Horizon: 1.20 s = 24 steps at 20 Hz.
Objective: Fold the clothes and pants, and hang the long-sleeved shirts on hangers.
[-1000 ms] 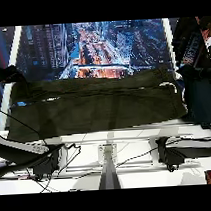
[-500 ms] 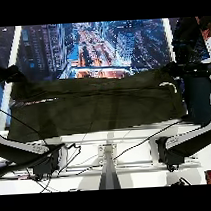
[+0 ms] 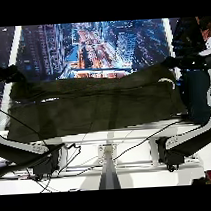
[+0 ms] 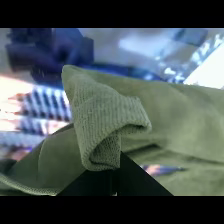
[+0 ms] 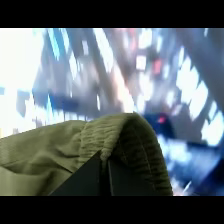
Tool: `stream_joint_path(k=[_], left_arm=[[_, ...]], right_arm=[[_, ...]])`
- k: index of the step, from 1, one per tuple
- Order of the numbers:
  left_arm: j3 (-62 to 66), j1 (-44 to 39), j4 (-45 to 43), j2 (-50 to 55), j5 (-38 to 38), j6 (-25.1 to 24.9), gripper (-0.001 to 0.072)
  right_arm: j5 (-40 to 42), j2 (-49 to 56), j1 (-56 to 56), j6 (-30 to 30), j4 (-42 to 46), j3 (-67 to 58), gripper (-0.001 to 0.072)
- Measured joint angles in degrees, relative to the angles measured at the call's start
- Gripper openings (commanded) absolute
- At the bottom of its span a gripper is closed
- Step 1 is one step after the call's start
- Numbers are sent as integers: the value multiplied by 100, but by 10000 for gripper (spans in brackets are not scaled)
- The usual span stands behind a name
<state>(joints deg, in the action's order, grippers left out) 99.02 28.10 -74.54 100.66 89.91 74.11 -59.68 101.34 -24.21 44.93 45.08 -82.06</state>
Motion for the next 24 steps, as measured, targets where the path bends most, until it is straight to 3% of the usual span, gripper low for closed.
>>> stream_joint_path(k=[6, 13, 24], left_arm=[[348, 262, 2, -225, 337, 0, 20], [407, 372, 15, -284, 417, -2, 21], [407, 164, 90, 122, -1158, 0, 21]], right_arm=[[1080, -501, -275, 540, 111, -348, 26], [1620, -529, -339, 942, 157, -398, 26], [2992, -149, 7, 1005, 164, -400, 27]])
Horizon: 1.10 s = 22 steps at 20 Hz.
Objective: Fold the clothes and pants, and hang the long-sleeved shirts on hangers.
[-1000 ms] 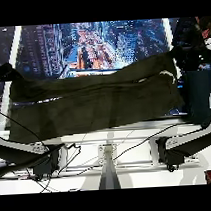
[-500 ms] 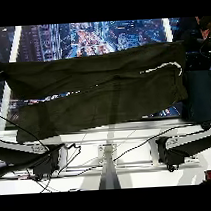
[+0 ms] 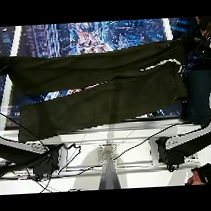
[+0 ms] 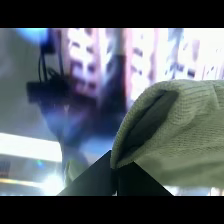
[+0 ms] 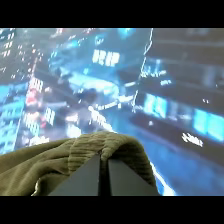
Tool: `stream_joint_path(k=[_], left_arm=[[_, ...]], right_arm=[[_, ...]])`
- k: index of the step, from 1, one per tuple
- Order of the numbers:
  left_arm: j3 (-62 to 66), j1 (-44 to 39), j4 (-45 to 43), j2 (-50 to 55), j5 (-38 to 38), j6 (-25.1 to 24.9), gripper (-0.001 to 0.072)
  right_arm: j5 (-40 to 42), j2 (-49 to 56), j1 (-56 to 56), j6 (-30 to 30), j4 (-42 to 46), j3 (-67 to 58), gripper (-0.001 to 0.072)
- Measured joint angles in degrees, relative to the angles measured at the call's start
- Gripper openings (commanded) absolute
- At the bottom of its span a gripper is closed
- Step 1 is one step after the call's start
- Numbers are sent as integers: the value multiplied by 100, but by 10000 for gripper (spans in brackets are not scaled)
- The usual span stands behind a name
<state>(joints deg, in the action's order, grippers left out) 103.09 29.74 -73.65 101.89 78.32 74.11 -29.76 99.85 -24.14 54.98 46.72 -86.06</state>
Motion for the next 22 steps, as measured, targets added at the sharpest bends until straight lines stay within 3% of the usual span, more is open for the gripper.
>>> stream_joint_path(k=[1, 2, 3, 4, 5, 8, 12, 15, 19, 22], left_arm=[[0, -39, 26, 76, -170, 0, 21], [0, -83, 50, 153, -345, 0, 60], [0, -129, 68, 232, -557, 0, 443], [0, -173, 74, 306, -774, 0, 694], [0, -214, 81, 367, -909, 4, 716], [0, -328, 129, 446, -1196, 107, 715], [7, -358, 87, 127, -1202, 291, 712], [11, -302, -337, -313, -647, 345, 704], [-275, -15, -1126, -546, 748, 197, 705], [-1069, 413, -975, -595, 1123, 260, 705]], right_arm=[[269, 35, 81, 2, -2, 0, 32], [577, 59, 157, 7, -2, 0, 189], [918, 79, 225, 4, -4, -2, 463], [1248, 90, 284, 4, -9, -4, 664], [1497, 103, 332, -2, -4, -4, 696], [1939, 92, 426, -9, -4, -4, 696], [1648, -197, 461, -13, 144, -4, 694], [1010, -632, 472, -17, 608, -4, 694], [37, -1097, 472, -17, 1296, -4, 694], [-608, -1261, 474, -17, 1582, -4, 693]])
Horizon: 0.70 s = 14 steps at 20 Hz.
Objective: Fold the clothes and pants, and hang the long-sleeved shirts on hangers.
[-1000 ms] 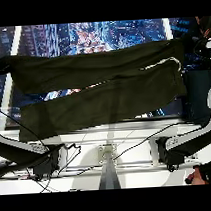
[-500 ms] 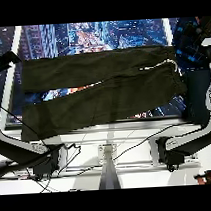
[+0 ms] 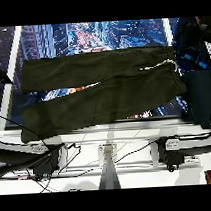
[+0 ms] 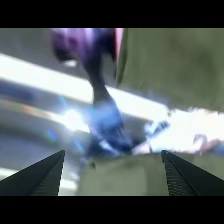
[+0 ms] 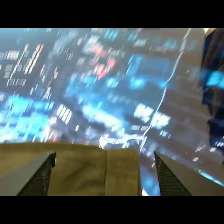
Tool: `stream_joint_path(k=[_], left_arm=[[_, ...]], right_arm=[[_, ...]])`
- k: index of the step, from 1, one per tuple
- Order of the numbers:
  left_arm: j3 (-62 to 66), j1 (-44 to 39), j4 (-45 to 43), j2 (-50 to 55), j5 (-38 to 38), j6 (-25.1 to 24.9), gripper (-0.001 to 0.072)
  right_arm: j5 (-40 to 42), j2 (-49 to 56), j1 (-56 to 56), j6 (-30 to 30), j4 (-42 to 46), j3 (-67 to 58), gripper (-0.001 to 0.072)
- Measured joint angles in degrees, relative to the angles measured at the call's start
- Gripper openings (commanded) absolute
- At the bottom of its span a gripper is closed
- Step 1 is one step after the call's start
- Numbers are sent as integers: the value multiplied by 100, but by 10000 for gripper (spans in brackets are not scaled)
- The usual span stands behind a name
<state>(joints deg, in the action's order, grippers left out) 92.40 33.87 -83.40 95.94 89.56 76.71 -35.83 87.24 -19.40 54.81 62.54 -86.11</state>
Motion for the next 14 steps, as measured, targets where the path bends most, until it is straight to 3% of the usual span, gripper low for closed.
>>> stream_joint_path(k=[8, 9, 11, 13, 14], left_arm=[[-1943, 651, 496, -28, -457, -695, 703], [-2063, 660, 535, -26, -577, -831, 660], [-2203, 664, 614, -20, -763, -992, 339], [-2284, 654, 826, -7, -1051, -1143, 70], [-2308, 651, 944, 2, -1163, -1233, 21]], right_arm=[[-555, -90, 0, 13, 190, 0, 693], [-625, -92, 2, 37, 190, 0, 693], [-800, -98, 4, 160, 192, 0, 693], [-944, -96, 4, 256, 195, 0, 693], [-962, -96, 4, 289, 192, 0, 693]])
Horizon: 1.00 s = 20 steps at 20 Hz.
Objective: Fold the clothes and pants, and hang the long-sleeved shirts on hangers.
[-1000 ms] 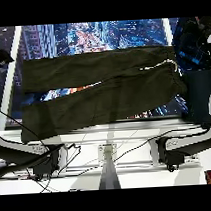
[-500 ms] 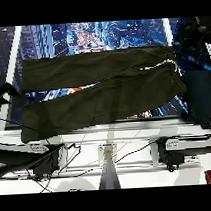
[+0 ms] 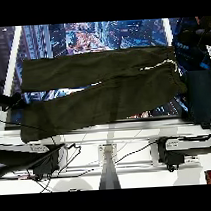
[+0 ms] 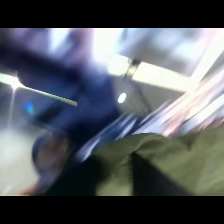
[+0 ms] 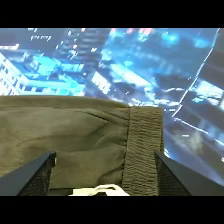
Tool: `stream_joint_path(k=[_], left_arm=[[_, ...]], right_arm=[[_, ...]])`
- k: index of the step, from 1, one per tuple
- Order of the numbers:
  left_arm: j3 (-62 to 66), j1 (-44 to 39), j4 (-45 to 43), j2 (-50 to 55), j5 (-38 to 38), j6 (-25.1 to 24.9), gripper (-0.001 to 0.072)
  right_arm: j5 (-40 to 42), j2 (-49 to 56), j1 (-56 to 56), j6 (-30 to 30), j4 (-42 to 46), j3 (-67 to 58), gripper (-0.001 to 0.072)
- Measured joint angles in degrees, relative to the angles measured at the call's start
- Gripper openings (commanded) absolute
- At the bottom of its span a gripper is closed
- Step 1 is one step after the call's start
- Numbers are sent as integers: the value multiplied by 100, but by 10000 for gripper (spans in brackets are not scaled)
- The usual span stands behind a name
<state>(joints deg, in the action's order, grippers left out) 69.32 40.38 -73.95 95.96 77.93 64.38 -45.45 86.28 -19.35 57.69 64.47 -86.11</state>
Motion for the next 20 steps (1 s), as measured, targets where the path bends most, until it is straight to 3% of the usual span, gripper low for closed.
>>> stream_joint_path(k=[3, 4, 5, 6, 9, 10, 11, 16, 17, 18, 19, 20], left_arm=[[7, -4, 140, 4, -81, -267, 21], [70, -4, 195, 11, -177, -323, 21], [179, -4, 245, 15, -247, -376, 21], [319, -4, 323, 13, -249, -420, 21], [811, -13, 590, 11, -485, -472, 21], [927, -31, 719, 11, -673, -483, 21], [1003, -66, 844, 13, -896, -492, 21], [1172, -501, 1231, 35, -2347, -522, 25], [1185, -603, 1263, 35, -2658, -525, 117], [1196, -702, 1285, 31, -2946, -525, 339], [1200, -776, 1300, 15, -3156, -525, 700], [1207, -839, 1316, -11, -3298, -522, 708]], right_arm=[[-94, 0, 0, 57, 2, 0, 683], [-105, -2, 0, 63, 9, 0, 546], [-120, 0, 0, 76, 39, 0, 348], [-129, 0, 0, 83, 72, 0, 258], [-267, -2, 0, 105, 310, 0, 254], [-330, 0, 0, 125, 380, 0, 206], [-417, 0, 0, 149, 450, 0, 48], [-695, -7, 0, 575, 573, 0, 26], [-734, -7, 0, 662, 592, 0, 26], [-765, -13, 0, 772, 601, 0, 26], [-809, -31, 0, 870, 616, 0, 25], [-844, -70, 0, 953, 645, 0, 25]])
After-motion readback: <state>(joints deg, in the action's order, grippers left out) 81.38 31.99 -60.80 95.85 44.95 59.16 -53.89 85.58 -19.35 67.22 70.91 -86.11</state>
